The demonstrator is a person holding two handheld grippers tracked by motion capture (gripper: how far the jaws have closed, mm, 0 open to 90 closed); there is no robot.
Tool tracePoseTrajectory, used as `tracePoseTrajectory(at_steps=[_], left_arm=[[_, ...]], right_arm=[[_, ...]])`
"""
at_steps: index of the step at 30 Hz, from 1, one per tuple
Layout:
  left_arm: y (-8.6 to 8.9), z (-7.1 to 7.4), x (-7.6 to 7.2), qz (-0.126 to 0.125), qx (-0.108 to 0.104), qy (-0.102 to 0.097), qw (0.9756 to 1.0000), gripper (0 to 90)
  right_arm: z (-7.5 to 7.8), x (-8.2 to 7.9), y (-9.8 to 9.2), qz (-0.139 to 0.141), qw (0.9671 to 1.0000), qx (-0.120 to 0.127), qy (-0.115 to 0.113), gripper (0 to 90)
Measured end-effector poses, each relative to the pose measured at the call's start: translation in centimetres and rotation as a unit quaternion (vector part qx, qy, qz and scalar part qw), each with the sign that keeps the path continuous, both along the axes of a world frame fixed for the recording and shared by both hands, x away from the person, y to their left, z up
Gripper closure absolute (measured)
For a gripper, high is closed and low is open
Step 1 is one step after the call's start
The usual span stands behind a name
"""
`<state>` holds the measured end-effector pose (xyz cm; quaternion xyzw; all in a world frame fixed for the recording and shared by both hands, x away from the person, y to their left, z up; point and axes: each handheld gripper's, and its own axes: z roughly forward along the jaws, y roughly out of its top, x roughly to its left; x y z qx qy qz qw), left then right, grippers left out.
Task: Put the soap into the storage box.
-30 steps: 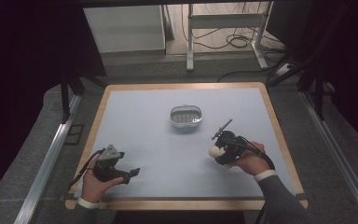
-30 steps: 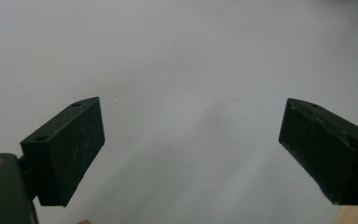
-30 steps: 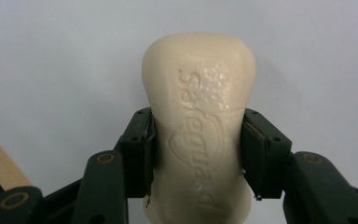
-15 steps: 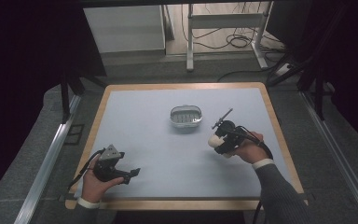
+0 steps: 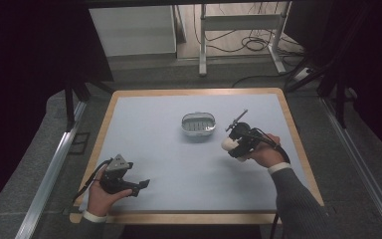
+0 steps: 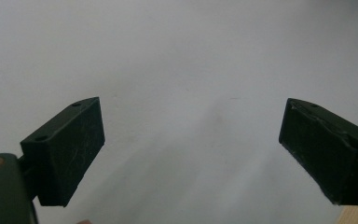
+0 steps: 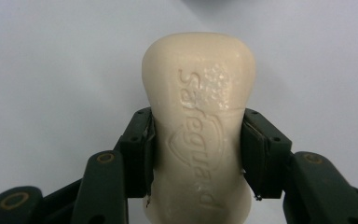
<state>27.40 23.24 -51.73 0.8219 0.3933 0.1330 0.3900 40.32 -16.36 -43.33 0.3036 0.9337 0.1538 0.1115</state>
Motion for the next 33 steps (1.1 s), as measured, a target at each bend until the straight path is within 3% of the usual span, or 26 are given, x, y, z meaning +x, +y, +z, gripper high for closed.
tracePoseTrajectory(at_steps=[33], left_arm=[[-0.1,-0.1,0.1,-0.001,0.005,0.002,1.0000,7.2]], right_arm=[[0.2,5.3,1.6,0.015,0.9998,0.013,0.000,49.7]])
